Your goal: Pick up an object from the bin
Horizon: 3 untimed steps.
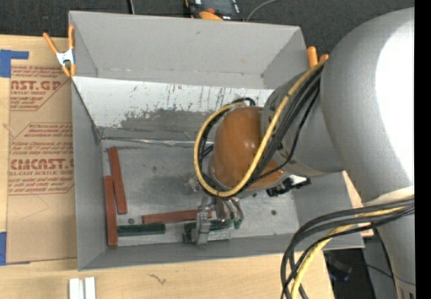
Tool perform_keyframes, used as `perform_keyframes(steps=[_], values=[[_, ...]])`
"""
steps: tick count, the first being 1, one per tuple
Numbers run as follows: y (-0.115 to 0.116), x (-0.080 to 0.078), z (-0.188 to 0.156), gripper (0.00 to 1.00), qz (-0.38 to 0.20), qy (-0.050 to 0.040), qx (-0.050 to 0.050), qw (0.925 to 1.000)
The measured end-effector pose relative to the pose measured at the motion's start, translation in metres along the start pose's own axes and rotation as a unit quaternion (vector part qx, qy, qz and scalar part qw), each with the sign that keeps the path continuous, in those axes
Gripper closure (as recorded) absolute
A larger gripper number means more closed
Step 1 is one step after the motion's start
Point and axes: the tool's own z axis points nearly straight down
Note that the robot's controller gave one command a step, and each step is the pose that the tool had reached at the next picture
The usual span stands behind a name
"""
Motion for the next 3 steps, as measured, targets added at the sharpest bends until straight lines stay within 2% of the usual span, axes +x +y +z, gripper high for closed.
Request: perform_keyframes(steps=[1, 2, 3], values=[[0.027, -0.035, 0.002, 0.00, 0.050, 0.0036, 0.000, 0.9987], [0.026, -0.034, 0.001, 1.00, 0.050, 0.0039, 0.001, 0.9987], [0.011, -0.050, -0.120, 1.00, -0.109, 0.0011, 0.000, 0.9940]])
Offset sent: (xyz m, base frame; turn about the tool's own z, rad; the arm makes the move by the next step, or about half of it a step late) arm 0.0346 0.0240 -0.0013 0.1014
